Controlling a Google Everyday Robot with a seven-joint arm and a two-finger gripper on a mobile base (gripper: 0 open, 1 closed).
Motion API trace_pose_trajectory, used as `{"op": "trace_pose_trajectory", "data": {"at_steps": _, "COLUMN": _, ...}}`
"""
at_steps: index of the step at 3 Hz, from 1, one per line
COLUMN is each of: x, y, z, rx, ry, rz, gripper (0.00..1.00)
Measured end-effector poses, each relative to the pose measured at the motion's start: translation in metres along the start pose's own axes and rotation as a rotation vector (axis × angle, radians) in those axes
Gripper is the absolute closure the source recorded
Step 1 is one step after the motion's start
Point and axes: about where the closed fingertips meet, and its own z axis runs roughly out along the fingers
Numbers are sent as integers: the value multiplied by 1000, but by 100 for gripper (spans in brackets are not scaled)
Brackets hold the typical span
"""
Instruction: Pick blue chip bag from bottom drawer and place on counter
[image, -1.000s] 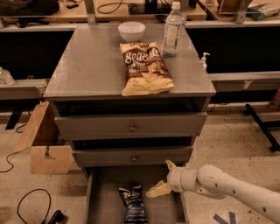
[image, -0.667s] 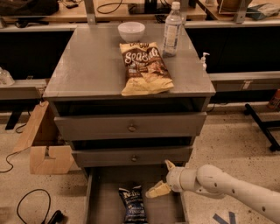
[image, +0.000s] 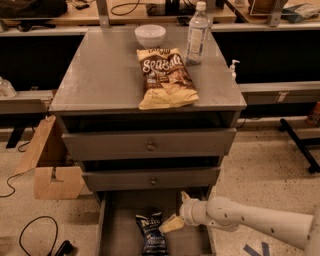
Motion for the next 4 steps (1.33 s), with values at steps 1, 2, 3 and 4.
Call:
{"op": "trace_pose_trajectory", "data": {"at_steps": 1, "x": 38, "y": -1, "z": 48, "rx": -18, "ry": 42, "rz": 32, "gripper": 0}}
{"op": "trace_pose_trajectory", "data": {"at_steps": 2, "x": 71, "y": -9, "z": 93, "rx": -44, "ry": 51, "rz": 86, "gripper": 0}}
{"op": "trace_pose_trajectory", "data": {"at_steps": 3, "x": 93, "y": -7, "z": 134, "rx": -87, "ry": 57, "rz": 133, "gripper": 0}}
{"op": "trace_pose_trajectory", "data": {"at_steps": 4, "x": 105, "y": 5, "z": 165, "rx": -155, "ry": 83, "rz": 149, "gripper": 0}}
